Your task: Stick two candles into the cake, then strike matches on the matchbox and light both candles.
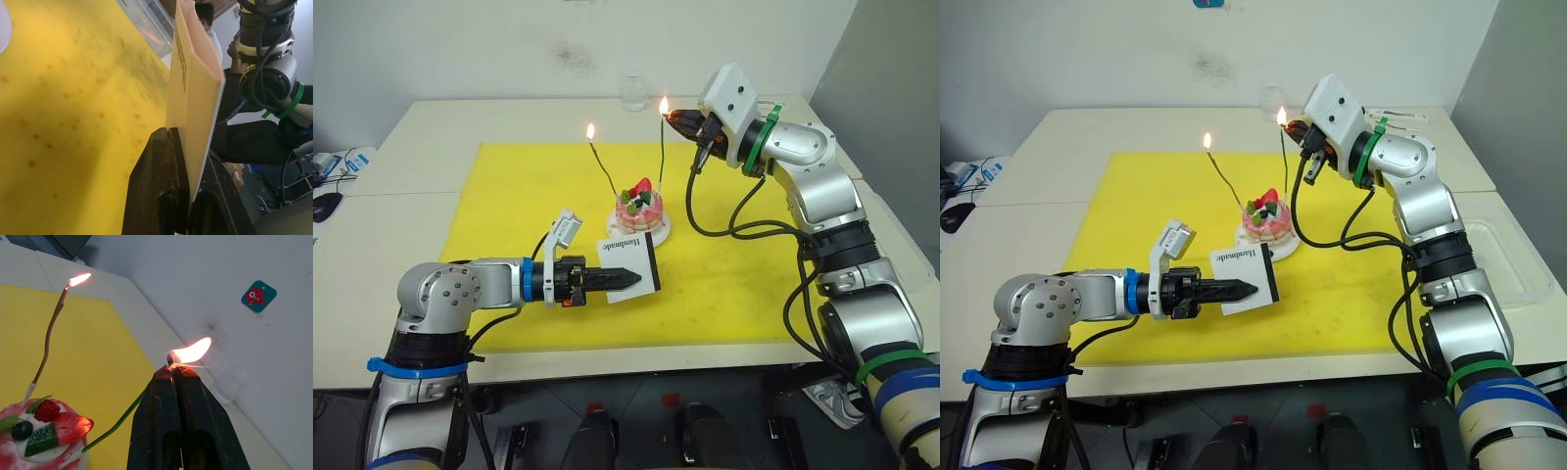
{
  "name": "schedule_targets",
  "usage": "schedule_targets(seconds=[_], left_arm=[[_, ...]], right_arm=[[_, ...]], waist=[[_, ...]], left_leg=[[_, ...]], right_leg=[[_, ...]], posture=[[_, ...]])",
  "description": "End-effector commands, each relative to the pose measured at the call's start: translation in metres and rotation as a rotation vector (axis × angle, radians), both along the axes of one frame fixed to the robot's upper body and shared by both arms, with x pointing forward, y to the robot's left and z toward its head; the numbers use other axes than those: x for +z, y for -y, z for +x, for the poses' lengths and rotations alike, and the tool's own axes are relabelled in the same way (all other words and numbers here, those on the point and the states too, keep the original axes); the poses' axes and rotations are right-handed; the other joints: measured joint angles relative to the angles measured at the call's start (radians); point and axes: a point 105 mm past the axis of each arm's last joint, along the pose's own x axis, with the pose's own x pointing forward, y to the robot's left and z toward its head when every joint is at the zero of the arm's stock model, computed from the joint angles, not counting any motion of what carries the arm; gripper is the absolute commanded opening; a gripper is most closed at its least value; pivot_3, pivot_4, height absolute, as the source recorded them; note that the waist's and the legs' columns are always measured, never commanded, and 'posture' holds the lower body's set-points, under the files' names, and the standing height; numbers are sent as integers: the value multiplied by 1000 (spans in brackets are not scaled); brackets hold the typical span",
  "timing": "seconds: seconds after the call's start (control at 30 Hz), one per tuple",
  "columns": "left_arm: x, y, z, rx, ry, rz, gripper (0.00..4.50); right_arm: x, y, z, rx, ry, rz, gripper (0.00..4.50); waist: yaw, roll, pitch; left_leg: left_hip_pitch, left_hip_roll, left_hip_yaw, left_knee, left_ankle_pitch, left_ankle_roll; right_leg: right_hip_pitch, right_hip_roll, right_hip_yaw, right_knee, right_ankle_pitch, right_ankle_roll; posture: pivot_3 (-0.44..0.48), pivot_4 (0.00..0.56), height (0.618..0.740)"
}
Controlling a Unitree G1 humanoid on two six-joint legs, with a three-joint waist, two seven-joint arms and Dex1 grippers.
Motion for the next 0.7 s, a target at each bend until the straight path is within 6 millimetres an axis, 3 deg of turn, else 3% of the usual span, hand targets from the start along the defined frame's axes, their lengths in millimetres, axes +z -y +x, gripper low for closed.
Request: schedule_targets(seconds=[0.03, 0.7], left_arm=[[7, 1, -2, -15, 41, -10, 0], [7, 1, -2, -16, 39, -10, 0]], right_arm=[[16, -1, -4, 13, 54, 9, 16], [14, -1, -3, 10, 48, 0, 16]], waist=[[0, 0, 0], [0, 0, 0]], left_leg=[[0, 0, 0, 0, 0, 0], [0, 0, 0, 0, 0, 0]], right_leg=[[0, 0, 0, 0, 0, 0], [0, 0, 0, 0, 0, 0]], posture=[[0, 150, 740], [0, 150, 740]])
